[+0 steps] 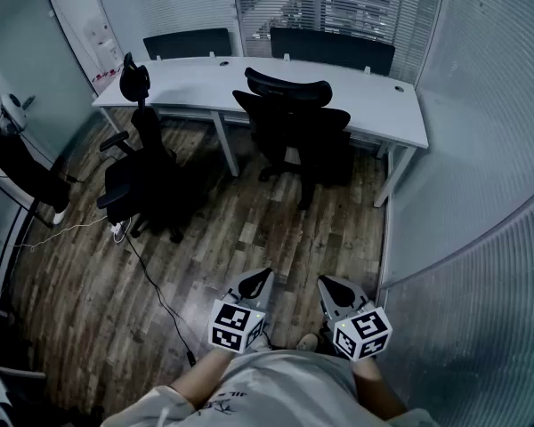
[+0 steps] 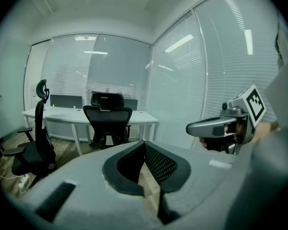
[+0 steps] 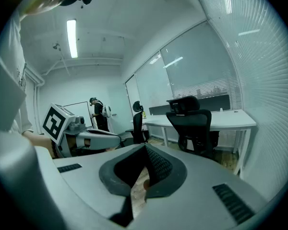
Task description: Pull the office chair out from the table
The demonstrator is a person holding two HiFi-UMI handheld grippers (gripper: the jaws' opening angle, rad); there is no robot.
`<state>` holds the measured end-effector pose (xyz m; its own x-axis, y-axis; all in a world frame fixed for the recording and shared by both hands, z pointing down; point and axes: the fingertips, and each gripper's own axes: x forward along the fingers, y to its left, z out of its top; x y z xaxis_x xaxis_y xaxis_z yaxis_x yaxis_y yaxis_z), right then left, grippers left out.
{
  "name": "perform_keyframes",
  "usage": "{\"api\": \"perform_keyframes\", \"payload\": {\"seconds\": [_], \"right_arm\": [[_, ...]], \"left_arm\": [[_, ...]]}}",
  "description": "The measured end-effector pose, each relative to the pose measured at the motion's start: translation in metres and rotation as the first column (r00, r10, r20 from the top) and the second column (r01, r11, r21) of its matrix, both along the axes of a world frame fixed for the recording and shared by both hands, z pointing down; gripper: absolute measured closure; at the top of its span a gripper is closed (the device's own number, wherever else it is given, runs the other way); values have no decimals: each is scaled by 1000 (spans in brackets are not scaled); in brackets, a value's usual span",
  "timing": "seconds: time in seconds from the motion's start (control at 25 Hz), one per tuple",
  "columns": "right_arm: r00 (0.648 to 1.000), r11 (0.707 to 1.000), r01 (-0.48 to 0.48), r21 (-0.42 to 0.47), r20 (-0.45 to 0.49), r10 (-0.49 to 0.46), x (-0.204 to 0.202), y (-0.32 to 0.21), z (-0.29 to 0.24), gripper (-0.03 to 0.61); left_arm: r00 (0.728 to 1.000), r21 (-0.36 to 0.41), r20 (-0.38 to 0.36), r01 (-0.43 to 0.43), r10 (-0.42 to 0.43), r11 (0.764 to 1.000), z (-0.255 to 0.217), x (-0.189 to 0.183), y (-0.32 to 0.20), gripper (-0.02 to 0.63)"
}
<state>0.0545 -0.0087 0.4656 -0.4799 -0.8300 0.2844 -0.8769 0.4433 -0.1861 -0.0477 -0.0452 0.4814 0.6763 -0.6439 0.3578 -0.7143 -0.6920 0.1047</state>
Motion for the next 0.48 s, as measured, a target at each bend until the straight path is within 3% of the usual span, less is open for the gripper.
{"api": "perform_keyframes", "payload": {"seconds": [0.48], "right_arm": [[1000, 1000, 3, 0, 28, -3, 7, 4, -1, 572]], "left_arm": [[1000, -14, -1, 6, -6, 1000, -1, 7, 5, 603]]}}
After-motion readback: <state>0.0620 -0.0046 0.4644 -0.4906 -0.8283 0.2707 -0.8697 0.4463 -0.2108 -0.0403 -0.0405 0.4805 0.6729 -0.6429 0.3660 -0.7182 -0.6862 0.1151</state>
